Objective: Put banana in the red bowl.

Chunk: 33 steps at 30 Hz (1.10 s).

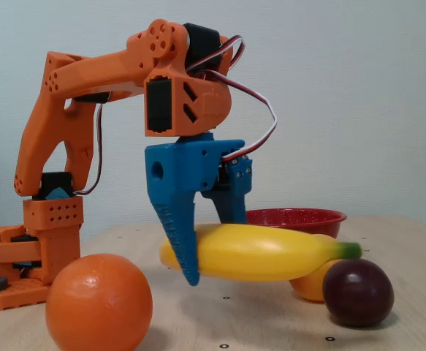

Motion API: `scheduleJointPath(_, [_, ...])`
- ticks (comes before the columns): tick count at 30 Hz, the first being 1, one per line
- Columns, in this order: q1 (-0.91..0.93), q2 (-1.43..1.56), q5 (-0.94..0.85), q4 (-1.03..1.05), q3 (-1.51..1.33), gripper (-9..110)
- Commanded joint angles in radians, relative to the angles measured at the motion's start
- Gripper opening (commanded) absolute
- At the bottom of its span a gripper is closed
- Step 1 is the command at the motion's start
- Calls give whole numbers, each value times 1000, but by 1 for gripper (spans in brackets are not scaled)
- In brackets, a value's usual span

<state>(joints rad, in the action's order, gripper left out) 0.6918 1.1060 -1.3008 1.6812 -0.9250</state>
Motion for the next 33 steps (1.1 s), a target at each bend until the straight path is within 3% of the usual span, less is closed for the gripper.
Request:
scheduleJointPath(1, [-32,210,21,21,48,0])
scheduleJointPath(15, [-112,557,213,-107,-319,0])
scheduleJointPath(33, [-170,865,474,-41,-552,0])
